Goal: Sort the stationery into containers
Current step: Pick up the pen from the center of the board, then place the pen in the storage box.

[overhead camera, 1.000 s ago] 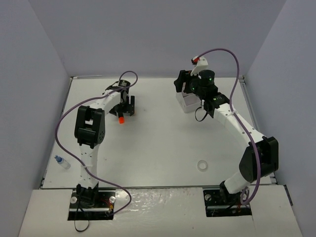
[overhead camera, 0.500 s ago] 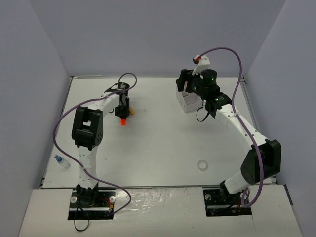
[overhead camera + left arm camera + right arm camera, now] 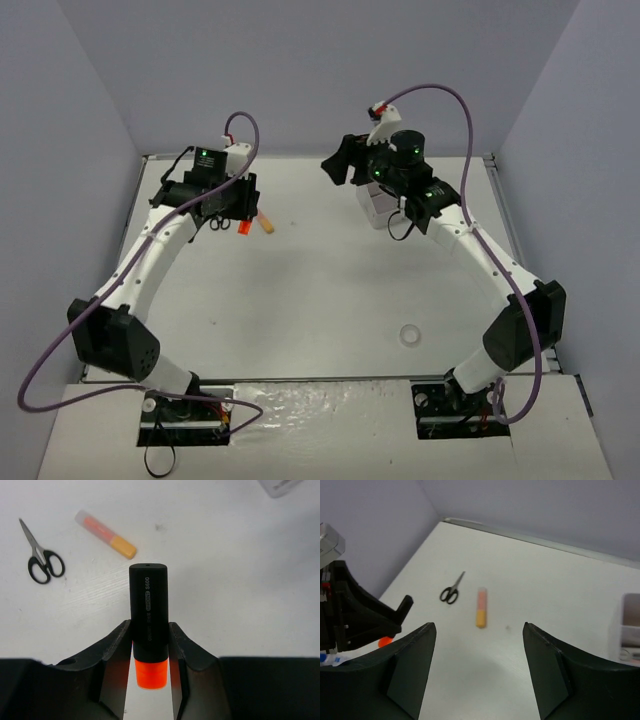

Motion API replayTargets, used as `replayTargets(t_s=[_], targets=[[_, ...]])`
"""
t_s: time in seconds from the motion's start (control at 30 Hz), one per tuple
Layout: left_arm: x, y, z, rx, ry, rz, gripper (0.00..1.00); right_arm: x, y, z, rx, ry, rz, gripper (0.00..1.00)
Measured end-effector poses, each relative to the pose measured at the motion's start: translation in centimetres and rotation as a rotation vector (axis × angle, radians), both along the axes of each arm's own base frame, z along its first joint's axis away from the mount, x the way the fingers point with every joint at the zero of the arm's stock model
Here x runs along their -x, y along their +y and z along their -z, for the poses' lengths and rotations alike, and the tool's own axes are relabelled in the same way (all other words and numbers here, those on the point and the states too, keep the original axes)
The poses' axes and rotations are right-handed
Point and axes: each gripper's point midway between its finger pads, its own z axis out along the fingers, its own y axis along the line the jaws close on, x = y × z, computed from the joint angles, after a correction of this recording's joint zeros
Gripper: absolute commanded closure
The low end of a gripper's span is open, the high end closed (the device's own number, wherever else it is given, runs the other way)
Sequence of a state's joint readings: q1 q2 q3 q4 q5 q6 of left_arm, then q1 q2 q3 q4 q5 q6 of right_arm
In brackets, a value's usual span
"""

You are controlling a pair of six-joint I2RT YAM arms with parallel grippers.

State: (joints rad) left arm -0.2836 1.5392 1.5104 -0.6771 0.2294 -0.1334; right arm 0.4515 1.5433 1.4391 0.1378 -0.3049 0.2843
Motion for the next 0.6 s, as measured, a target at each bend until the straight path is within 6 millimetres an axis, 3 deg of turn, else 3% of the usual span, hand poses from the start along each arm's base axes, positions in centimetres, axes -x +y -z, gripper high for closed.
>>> replayTargets(t_s=[0.1,0.2,0.27,0.37,0.6], targets=[[1.1,-1.0,-3.7,0.046,-0.102,0.078,1.0,2.7,5.1,-1.5,-0.053,-0.002,-0.142,0.44],[2.1,-1.5,-3.6,0.07,-0.095,0.122,1.0,5.2,9.4,-2.2,-0.111,0.018,-0.263,0.48],[2.5,-1.8,-2.8,0.079,-0.069,0.137,1.0,6.2,11.2,-2.0,-0.146,0.05,-0.308,0.47],[2.9,-2.0,-2.3,0.082,-0.05,0.153,1.0,6.2,12.4,-1.3,-0.205,0.112,-0.326,0.48],[3.4,-2.5,-3.4,0.085,-0.086,0.179,1.0,5.4,14.1,1.2,-0.264,0.22,-0.319,0.48]])
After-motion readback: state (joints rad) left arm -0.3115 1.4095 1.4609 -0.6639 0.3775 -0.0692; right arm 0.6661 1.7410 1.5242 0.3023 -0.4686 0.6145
